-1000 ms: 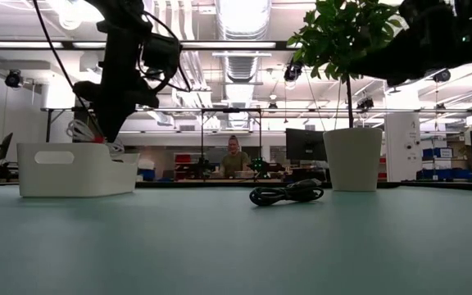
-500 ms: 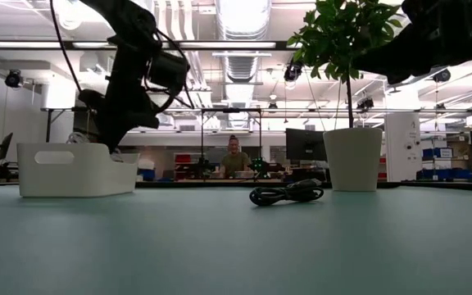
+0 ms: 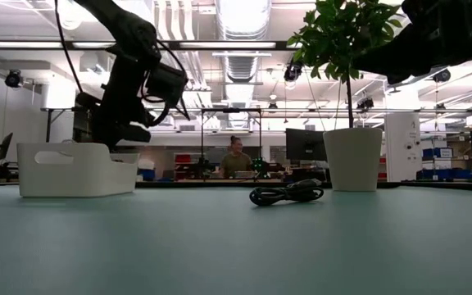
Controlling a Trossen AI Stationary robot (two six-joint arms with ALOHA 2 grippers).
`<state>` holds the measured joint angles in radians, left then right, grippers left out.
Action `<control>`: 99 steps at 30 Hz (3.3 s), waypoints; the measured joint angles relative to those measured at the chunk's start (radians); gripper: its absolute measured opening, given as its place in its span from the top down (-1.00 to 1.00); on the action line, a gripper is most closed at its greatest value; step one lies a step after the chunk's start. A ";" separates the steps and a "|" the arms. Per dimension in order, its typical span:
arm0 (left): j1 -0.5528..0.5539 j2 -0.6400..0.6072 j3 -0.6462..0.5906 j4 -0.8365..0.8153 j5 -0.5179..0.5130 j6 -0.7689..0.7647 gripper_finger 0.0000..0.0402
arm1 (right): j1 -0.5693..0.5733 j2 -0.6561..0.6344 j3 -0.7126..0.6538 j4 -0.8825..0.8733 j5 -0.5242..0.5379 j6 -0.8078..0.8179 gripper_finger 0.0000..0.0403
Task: Pick and place USB-C Cables
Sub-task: Put the white charger cable into the white bin, then put the black charger cable into the white bin
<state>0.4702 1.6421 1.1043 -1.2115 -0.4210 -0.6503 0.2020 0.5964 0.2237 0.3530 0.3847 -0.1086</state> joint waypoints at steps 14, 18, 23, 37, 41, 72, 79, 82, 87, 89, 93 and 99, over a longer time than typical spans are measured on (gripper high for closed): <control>0.000 0.000 -0.031 0.000 -0.007 -0.025 0.88 | 0.000 0.000 0.000 0.000 0.000 0.000 0.87; 0.000 0.000 -0.031 0.000 -0.007 -0.025 0.75 | 0.000 0.000 0.000 0.000 0.000 0.000 0.87; 0.000 0.000 -0.031 -0.001 -0.007 -0.025 0.65 | 0.000 0.000 0.000 0.000 0.000 0.000 0.87; -0.104 -0.045 0.129 -0.204 0.051 -0.058 0.64 | 0.000 0.000 0.017 -0.007 0.000 0.003 0.87; -0.206 -0.083 0.198 -0.141 0.053 -0.117 0.63 | 0.000 0.000 0.037 -0.015 0.000 0.004 0.87; -0.789 -0.013 0.200 1.010 -0.183 0.119 0.64 | 0.000 0.000 0.065 -0.072 0.000 0.020 0.87; -0.789 0.108 0.211 1.081 -0.183 0.137 0.64 | 0.000 -0.001 0.065 -0.089 0.000 0.021 0.87; -0.787 0.155 0.237 1.077 -0.184 0.138 0.64 | 0.000 0.000 0.065 -0.087 0.000 0.020 0.87; -0.782 0.214 0.264 1.080 -0.186 0.193 0.64 | 0.000 0.000 0.065 -0.087 0.000 0.021 0.87; -0.782 0.243 0.264 1.076 -0.181 0.220 0.64 | 0.000 0.000 0.065 -0.087 0.000 0.022 0.87; -0.782 0.283 0.260 1.066 -0.178 0.267 0.64 | 0.000 0.000 0.065 -0.087 0.000 0.023 0.87; -0.777 0.333 0.247 1.065 -0.175 0.252 0.64 | 0.000 0.000 0.065 -0.087 0.000 0.032 0.87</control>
<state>-0.3069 1.9754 1.3510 -0.1463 -0.5964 -0.3987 0.2024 0.5961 0.2890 0.2661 0.3844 -0.0765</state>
